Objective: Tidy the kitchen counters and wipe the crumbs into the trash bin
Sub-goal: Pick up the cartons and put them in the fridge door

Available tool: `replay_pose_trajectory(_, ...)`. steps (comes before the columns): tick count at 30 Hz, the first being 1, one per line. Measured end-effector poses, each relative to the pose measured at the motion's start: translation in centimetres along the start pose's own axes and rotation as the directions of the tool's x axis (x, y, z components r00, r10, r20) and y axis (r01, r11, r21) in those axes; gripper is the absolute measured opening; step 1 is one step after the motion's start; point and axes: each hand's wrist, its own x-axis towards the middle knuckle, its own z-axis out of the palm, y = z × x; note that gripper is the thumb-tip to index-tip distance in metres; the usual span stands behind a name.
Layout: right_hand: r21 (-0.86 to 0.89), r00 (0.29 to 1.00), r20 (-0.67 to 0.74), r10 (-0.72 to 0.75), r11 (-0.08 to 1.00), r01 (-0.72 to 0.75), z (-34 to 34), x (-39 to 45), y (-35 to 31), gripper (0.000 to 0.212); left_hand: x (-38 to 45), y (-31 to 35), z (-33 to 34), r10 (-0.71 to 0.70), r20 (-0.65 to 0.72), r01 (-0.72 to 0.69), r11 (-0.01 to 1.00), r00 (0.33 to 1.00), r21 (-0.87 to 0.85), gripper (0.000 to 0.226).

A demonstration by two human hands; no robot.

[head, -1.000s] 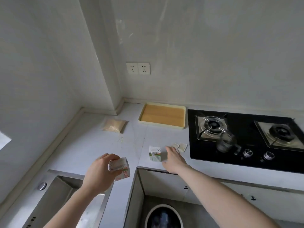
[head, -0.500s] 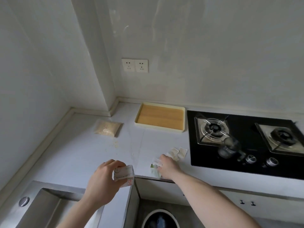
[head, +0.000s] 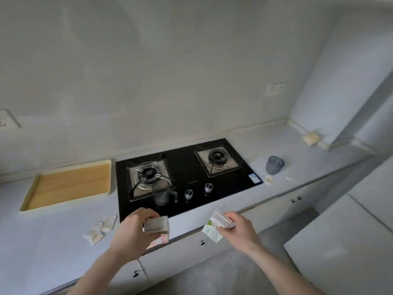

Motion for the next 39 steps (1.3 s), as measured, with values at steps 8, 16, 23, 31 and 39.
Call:
replay_pose_trajectory(8,0.046,0.988,-0.155,-0.025,0.998,0.032,-18.4,0.5,8.2,0.029,10.8,20.6,8.6,0.349,0.148,-0.360,0.931,0.925,0.054,0.042)
replay_pose_trajectory(16,0.072,0.962,-0.251,-0.107,0.989,0.129,-29.0,1.7,10.7,0.032,18.4,34.7,12.5,0.648,0.321,-0.695,0.718,0.691,0.046,0.041)
replay_pose_trajectory(23,0.086,0.940,-0.332,-0.075,0.990,0.109,-33.2,7.6,14.0,0.028,25.5,39.8,15.5,0.729,0.341,-0.745,0.658,0.594,-0.111,0.036)
replay_pose_trajectory(31,0.135,0.963,-0.261,0.069,0.990,-0.034,-29.9,18.2,17.0,0.032,35.6,37.5,21.7,0.654,0.485,-0.686,0.713,0.580,-0.140,0.044)
replay_pose_trajectory(39,0.132,0.970,-0.142,0.199,0.975,-0.181,-22.7,24.9,21.1,0.033,39.8,31.8,28.7,0.426,0.615,-0.514,0.857,0.664,-0.039,0.046)
